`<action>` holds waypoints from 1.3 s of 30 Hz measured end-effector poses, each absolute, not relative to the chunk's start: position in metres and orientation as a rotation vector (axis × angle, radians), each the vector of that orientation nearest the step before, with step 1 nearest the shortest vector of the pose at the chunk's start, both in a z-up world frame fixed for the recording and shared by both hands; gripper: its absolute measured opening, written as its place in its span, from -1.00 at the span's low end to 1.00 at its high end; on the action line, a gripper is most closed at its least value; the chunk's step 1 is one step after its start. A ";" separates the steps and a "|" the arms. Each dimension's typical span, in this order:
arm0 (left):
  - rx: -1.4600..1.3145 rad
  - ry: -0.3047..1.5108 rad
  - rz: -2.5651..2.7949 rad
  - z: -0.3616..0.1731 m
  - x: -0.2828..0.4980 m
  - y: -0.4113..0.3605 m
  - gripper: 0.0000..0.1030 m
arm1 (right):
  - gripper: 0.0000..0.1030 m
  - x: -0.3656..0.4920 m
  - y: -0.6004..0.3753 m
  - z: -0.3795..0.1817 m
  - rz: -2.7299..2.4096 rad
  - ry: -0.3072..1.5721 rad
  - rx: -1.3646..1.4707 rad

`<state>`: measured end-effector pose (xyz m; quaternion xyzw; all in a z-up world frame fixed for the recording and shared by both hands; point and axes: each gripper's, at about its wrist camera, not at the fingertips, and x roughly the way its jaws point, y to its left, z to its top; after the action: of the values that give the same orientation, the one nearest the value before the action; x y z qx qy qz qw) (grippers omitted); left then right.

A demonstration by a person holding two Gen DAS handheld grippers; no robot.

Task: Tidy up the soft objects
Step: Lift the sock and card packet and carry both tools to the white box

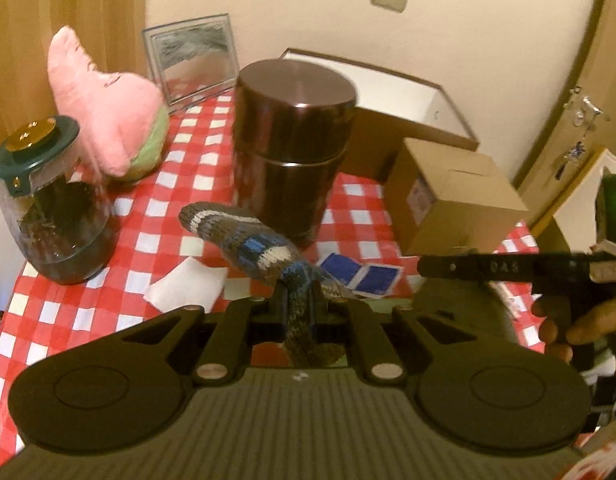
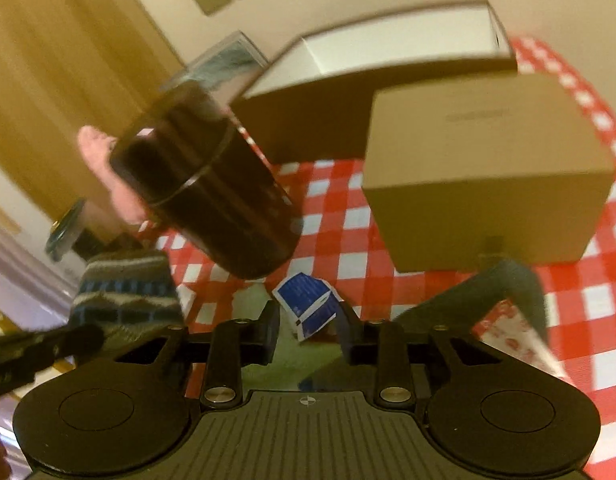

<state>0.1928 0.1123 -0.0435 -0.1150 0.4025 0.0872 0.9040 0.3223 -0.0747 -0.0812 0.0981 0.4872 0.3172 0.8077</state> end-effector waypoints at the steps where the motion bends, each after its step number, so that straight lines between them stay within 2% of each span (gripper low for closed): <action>1: -0.242 0.838 0.184 -0.046 0.195 0.116 -0.84 | -0.39 0.329 -0.073 -0.087 0.663 1.062 0.220; 8: -0.257 0.881 0.188 -0.064 0.212 0.130 -0.84 | -0.39 0.353 -0.056 -0.123 0.604 1.185 0.252; 12: -0.258 0.898 0.185 -0.070 0.220 0.133 -0.84 | -0.40 0.352 -0.051 -0.132 0.618 1.192 0.272; 13: -0.258 0.904 0.185 -0.072 0.222 0.134 -0.84 | -0.49 0.352 -0.050 -0.132 0.618 1.185 0.270; 14: -0.257 0.907 0.184 -0.073 0.223 0.135 -0.84 | -0.88 0.352 -0.050 -0.132 0.622 1.179 0.269; 17: -0.253 0.909 0.177 -0.074 0.226 0.134 -0.84 | -1.00 0.348 -0.053 -0.128 0.644 1.151 0.285; 28: -0.232 0.872 0.113 -0.054 0.218 0.112 -0.84 | -1.00 0.325 -0.089 -0.076 0.654 1.000 0.353; 39: -0.165 0.784 -0.042 -0.016 0.222 0.058 -0.84 | -1.00 0.306 -0.152 -0.024 0.599 0.891 0.450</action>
<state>0.2221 0.0584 -0.0164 -0.0803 0.3817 -0.0204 0.9206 0.3058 -0.1522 -0.0243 0.2124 0.4207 0.2829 0.8354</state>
